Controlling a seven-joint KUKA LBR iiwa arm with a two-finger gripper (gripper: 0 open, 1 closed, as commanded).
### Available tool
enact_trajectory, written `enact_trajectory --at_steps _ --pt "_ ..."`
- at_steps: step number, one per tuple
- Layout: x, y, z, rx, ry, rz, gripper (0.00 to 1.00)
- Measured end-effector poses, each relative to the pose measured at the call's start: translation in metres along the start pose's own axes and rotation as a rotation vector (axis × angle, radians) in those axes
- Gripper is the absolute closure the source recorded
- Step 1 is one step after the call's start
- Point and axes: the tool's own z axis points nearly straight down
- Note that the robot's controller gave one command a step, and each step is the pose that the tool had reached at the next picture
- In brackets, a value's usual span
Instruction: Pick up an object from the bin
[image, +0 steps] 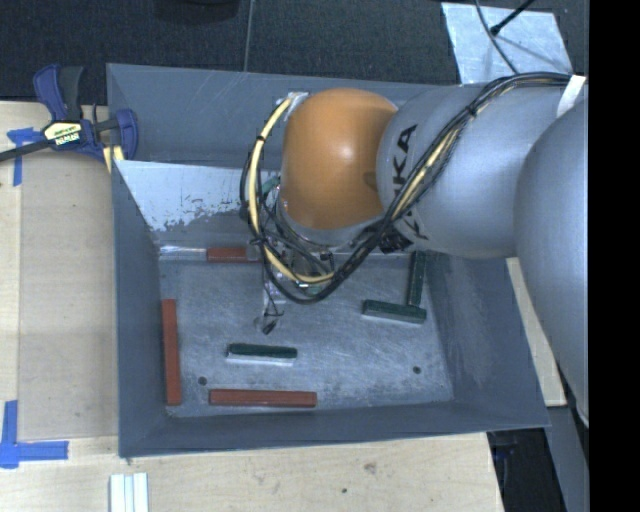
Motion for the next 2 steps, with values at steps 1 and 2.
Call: enact_trajectory --at_steps 1,2 --pt "0.051 -0.015 0.105 0.001 0.001 0.109 0.0" --pt "0.056 -0.013 0.069 -0.003 -0.011 0.145 0.0"
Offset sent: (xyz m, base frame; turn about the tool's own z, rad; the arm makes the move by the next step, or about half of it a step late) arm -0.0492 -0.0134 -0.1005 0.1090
